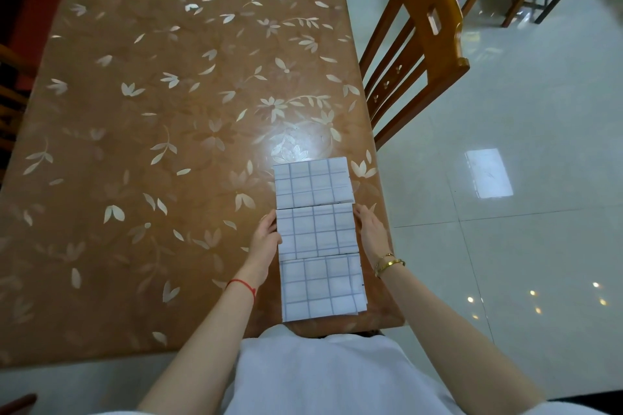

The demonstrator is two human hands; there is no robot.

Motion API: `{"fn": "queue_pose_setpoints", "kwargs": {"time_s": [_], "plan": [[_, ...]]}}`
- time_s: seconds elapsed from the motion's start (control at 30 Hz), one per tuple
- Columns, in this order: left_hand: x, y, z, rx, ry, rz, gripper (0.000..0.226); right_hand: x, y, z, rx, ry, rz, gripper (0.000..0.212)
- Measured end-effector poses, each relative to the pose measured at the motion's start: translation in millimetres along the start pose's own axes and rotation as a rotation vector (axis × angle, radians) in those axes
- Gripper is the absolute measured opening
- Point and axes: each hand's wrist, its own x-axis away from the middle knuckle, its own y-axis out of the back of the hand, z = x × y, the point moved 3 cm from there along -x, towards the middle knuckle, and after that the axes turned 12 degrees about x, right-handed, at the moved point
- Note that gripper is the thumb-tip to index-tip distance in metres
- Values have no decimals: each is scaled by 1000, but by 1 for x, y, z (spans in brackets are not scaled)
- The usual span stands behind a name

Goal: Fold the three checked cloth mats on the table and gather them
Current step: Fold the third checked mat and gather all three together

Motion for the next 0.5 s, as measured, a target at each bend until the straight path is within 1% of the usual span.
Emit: {"fn": "queue_pose_setpoints", "kwargs": {"time_s": [0.1,0.2,0.27,0.4,0.5], "plan": [[1,-1,0,-12,4,3,73,0,-1,-1,-8,-7,0,48],[10,-5,-6,-16,-15,29,69,0,0,0,-3,9,6,48],[18,-8,-11,4,-28,34,66,2,1,-2,-13,6,-21,47],[26,-1,0,12,-54,-58,59,9,0,-22,-20,-16,-111,50],[35,8,20,-7,-16,-128,61,26,1,-36,-29,-27,-155,41]]}}
